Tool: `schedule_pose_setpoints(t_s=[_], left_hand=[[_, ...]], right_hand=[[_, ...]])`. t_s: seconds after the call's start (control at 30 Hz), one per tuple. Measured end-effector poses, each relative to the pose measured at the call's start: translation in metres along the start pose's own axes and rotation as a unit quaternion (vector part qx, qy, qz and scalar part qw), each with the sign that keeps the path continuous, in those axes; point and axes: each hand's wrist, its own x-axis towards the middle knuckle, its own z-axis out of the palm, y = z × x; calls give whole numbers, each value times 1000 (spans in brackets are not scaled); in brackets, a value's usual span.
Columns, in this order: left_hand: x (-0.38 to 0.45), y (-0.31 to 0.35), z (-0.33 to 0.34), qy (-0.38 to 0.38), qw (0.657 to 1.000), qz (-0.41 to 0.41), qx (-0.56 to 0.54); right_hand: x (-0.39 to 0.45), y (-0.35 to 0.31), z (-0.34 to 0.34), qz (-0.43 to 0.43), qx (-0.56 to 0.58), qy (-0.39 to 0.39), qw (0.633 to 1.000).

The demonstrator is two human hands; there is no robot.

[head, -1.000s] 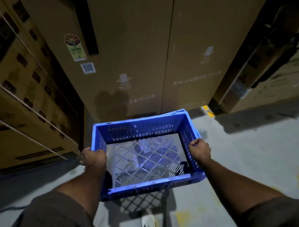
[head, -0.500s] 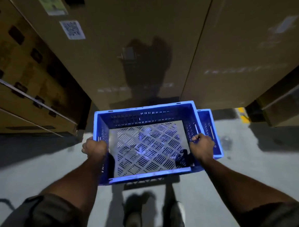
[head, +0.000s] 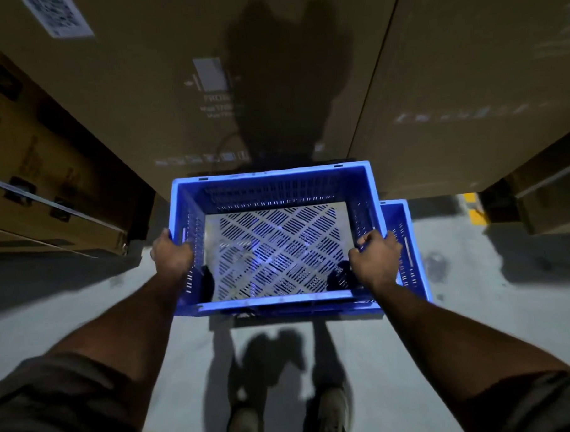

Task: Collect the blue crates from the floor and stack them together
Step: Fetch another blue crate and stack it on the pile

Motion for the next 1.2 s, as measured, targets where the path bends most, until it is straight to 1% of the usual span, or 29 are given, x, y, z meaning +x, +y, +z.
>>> schedule_pose_setpoints(t_s=[0.17,0.33,0.43,0.5,0.57,0.67,0.73,0.77,0.83,0.87,1.0,1.07,1.2], left_hand=[[-10,4,2,-17,998,46,27],[-19,14,10,-34,997,70,25],[-10,-4,15,-52,996,74,9],[9,-26,25,-58,996,64,0],[14,-35,27,-55,997,49,1],[15,-45,29,-66,998,13,15],[-11,-26,18,-70,997,10,37],[-14,-25,18,-68,997,7,46],[-32,-11,14,-68,996,18,48],[-40,-6,15,-69,996,26,49],[-59,2,26,-60,992,71,90],[-69,7,32,-56,990,78,102],[-74,11,36,-59,989,75,111]], right_hand=[[-11,8,4,19,-10,4,1000],[-4,27,1,1,-29,-42,999],[5,24,-3,7,-40,-61,997],[1,25,-2,-1,-72,-64,995],[-10,25,4,-28,-131,-56,989],[-39,19,24,-82,-163,-100,978],[-57,21,41,-114,-188,-107,970],[-62,23,45,-115,-202,-140,962],[-65,30,47,-127,-204,-177,955],[-63,34,43,-133,-209,-174,953],[-53,48,29,-155,-237,-115,952],[-51,58,27,-161,-239,-102,952],[-46,64,23,-145,-237,-88,956]])
